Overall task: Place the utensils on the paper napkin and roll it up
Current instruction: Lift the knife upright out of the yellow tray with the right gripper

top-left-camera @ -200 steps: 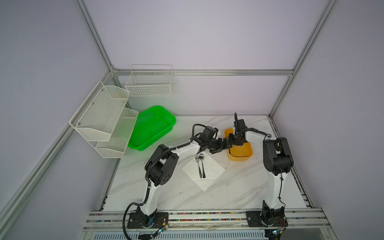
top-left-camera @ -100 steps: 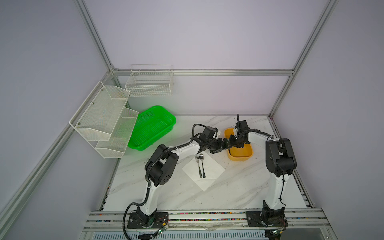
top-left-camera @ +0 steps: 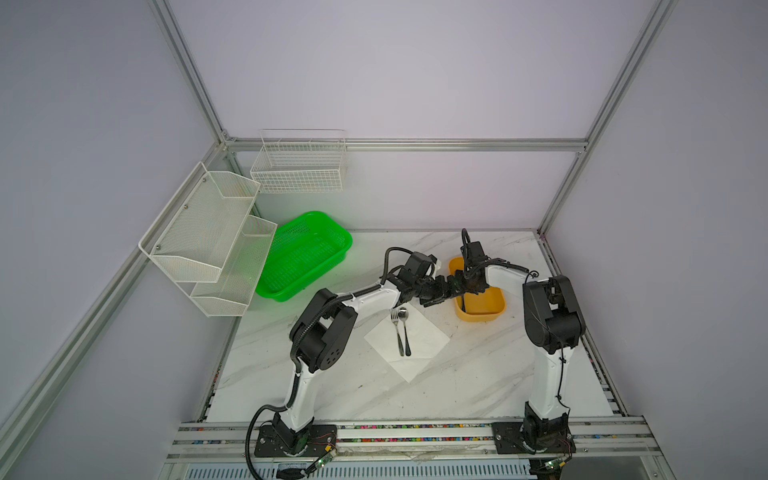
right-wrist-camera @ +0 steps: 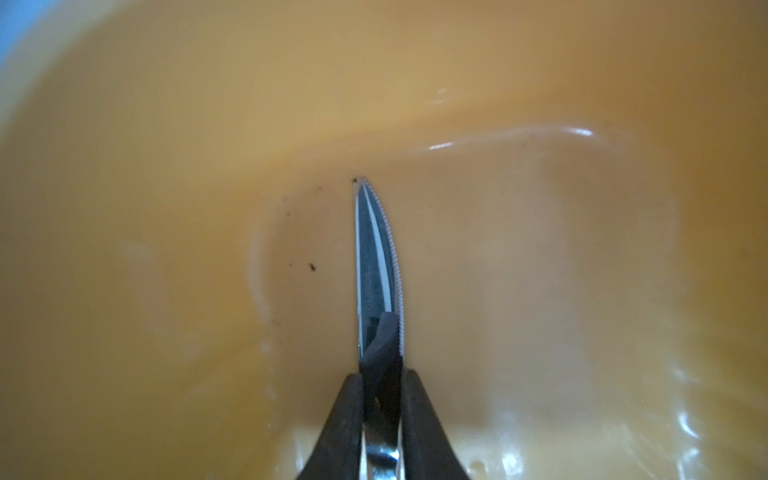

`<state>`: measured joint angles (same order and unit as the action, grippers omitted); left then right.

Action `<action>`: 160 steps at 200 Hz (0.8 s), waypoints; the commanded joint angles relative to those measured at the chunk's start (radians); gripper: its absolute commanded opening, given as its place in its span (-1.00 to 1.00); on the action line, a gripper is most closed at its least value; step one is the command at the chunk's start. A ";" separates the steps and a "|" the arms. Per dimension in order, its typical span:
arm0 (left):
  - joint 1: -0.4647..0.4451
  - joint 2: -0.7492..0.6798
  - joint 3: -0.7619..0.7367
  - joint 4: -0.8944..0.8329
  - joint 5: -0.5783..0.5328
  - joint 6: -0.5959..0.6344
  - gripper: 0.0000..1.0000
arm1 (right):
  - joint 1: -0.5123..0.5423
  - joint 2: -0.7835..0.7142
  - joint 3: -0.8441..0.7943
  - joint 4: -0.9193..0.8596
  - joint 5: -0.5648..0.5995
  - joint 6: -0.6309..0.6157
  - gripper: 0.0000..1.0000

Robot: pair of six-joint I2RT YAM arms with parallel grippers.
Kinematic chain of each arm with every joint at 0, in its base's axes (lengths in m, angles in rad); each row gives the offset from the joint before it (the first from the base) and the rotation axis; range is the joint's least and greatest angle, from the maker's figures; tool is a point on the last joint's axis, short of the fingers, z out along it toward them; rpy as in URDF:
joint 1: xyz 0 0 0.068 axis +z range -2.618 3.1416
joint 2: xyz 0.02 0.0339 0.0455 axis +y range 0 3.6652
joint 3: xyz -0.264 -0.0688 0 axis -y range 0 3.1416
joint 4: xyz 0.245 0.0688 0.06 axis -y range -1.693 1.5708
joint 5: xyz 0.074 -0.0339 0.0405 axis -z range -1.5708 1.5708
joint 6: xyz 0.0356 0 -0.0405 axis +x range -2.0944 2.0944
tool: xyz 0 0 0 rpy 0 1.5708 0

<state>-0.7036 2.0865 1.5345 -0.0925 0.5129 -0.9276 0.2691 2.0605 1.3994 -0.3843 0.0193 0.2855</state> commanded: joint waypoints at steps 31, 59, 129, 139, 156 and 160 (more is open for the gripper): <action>-0.005 -0.060 -0.011 0.030 0.004 -0.008 0.79 | -0.010 0.115 -0.138 -0.129 -0.124 0.047 -0.54; -0.005 -0.058 -0.013 0.030 0.007 -0.009 0.79 | -0.022 0.091 -0.151 -0.096 -0.131 0.080 -0.61; -0.005 -0.054 -0.011 0.033 0.010 -0.011 0.79 | -0.031 0.030 -0.142 -0.122 -0.125 0.060 -0.74; -0.005 -0.052 -0.010 0.033 0.012 -0.011 0.80 | -0.031 0.020 -0.152 -0.116 -0.132 0.062 -0.76; -0.005 -0.054 -0.010 0.034 0.012 -0.011 0.79 | -0.031 0.019 -0.155 -0.104 -0.127 0.061 -0.82; -0.004 -0.054 -0.010 0.036 0.012 -0.011 0.79 | -0.030 0.022 -0.152 -0.108 -0.125 0.058 -0.82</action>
<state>-0.7036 2.0865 1.5345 -0.0914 0.5129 -0.9325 0.2352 2.0136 1.3174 -0.2707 -0.1169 0.3542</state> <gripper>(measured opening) 0.897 0.099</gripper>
